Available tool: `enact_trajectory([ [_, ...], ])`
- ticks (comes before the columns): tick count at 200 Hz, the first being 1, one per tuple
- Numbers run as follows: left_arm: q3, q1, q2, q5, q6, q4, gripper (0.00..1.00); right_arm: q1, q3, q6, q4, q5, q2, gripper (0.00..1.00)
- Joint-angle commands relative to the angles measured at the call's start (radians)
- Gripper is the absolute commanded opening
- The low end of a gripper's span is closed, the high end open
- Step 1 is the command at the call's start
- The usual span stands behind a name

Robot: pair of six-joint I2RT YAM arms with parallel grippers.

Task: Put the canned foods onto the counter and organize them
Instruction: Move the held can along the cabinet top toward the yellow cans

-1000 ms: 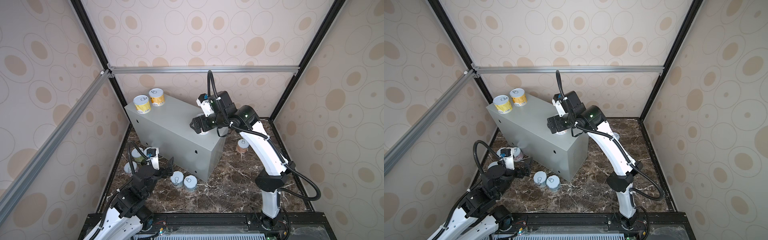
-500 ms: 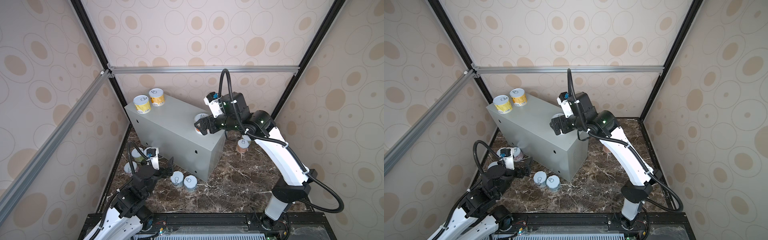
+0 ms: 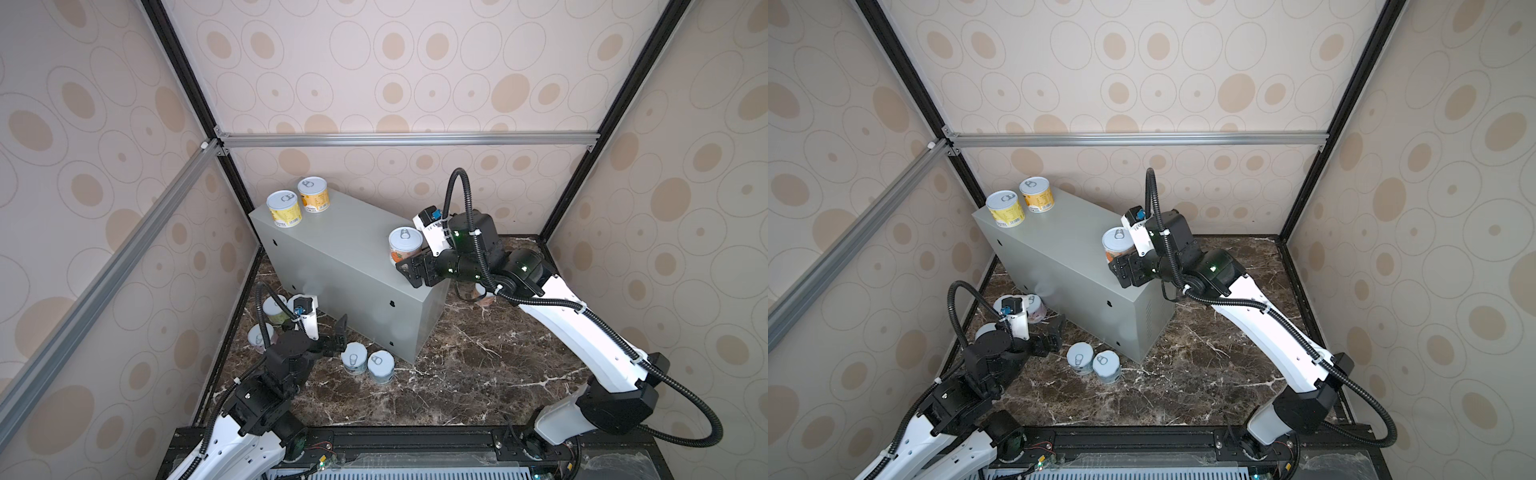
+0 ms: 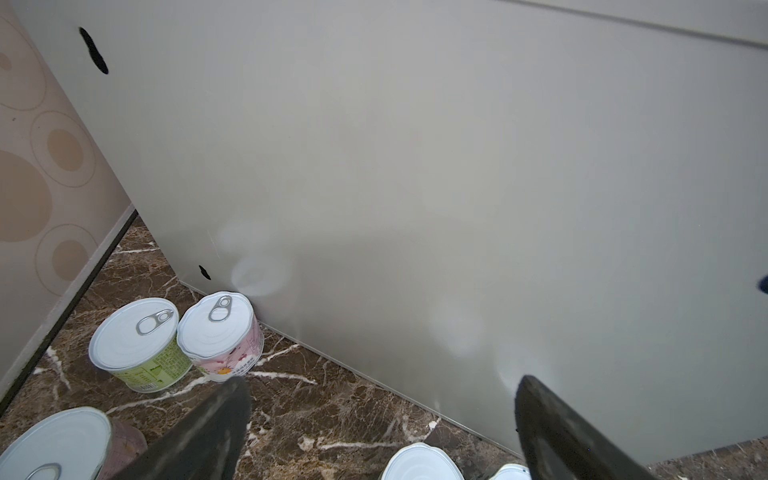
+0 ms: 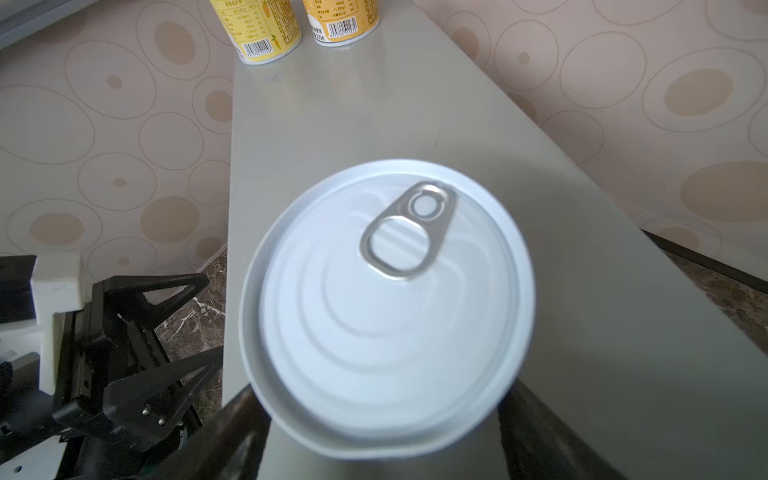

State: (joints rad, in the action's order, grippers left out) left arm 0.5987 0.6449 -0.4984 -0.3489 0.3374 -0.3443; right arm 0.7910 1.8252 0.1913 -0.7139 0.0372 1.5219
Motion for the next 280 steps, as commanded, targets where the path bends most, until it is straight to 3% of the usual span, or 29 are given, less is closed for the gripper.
enact_trajectory([
  [1,0.008,-0.005,0.002,-0.019,-0.005,0.008,0.99,0.007,-0.003,-0.022,0.080,0.019,-0.002,0.82],
  [27,0.007,-0.005,0.001,-0.021,-0.005,0.008,0.99,-0.001,0.027,-0.033,0.090,0.038,0.041,0.72],
  [67,0.008,-0.006,0.002,-0.022,-0.006,0.008,0.99,-0.014,0.099,-0.044,0.100,0.058,0.126,0.65],
  [280,0.007,-0.006,-0.019,-0.019,-0.009,0.005,0.99,-0.067,0.660,0.023,0.233,0.205,0.693,0.51],
])
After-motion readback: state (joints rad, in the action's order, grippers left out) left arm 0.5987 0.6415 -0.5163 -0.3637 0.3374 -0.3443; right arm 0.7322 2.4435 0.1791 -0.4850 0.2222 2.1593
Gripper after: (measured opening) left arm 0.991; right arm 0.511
